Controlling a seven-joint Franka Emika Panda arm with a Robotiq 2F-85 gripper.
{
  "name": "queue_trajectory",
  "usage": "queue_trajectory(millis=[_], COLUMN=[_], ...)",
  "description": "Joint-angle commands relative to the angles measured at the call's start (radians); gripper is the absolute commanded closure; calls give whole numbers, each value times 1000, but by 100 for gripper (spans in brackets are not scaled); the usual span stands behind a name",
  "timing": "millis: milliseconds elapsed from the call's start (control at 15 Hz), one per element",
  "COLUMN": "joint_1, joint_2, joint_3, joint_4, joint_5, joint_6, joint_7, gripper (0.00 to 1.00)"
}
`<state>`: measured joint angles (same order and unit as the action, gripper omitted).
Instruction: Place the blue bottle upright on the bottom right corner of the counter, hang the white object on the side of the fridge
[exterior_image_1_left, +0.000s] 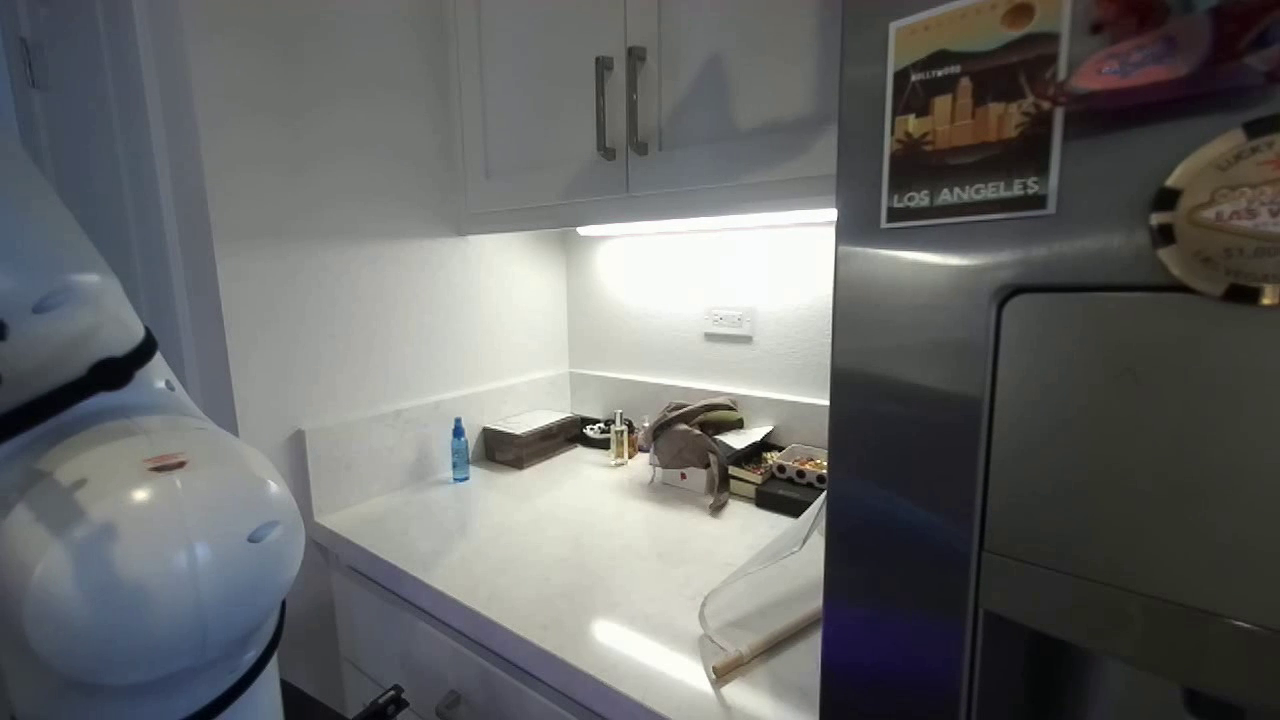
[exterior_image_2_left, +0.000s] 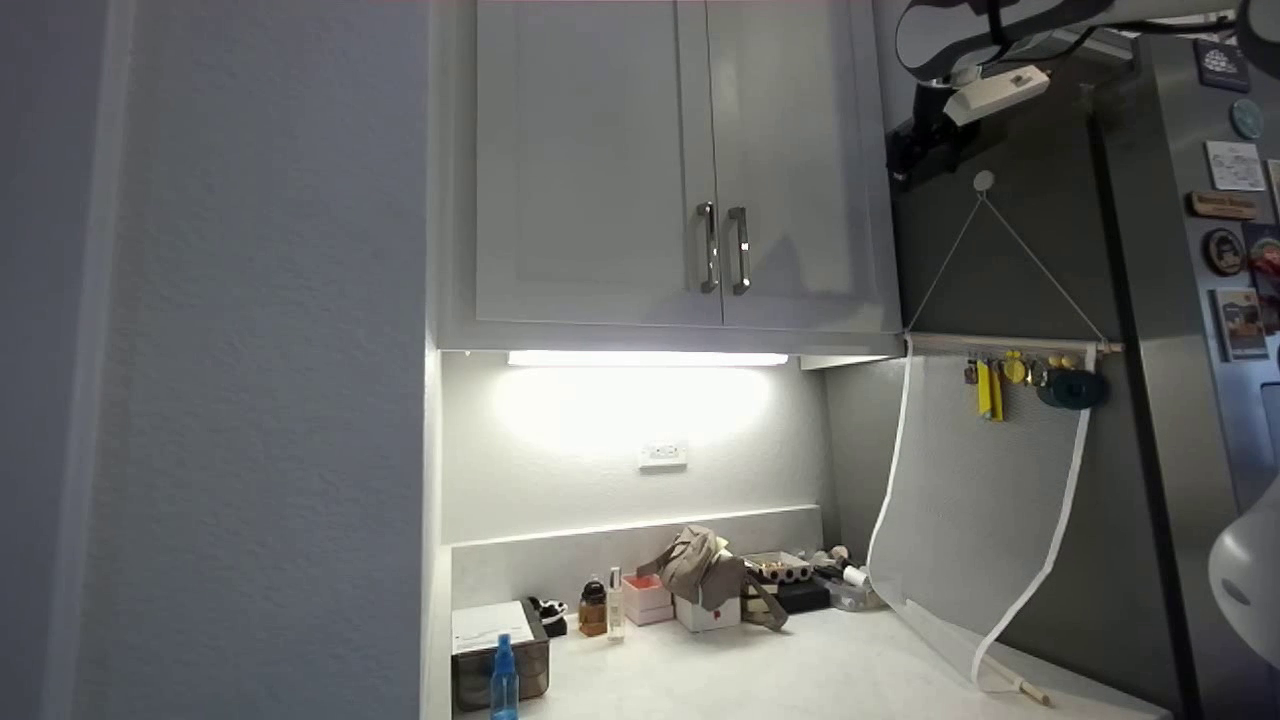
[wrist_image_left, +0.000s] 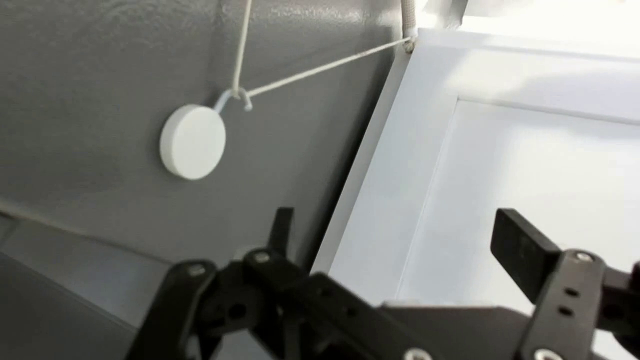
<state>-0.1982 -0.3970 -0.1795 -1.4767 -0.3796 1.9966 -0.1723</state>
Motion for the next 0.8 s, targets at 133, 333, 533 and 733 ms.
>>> queue_trajectory(millis=[133, 333, 533, 733], joint_1=[-5, -10, -9, -7], joint_2=[-3, -16, -36, -69], joint_3=[13, 12, 14, 23], joint_4=[14, 1, -11, -35], joint_5=[2, -8, -8, -11], joint_6=[-142, -183, -220, -259], joint_7=[15, 23, 28, 35], gripper=[0, 0, 0, 0])
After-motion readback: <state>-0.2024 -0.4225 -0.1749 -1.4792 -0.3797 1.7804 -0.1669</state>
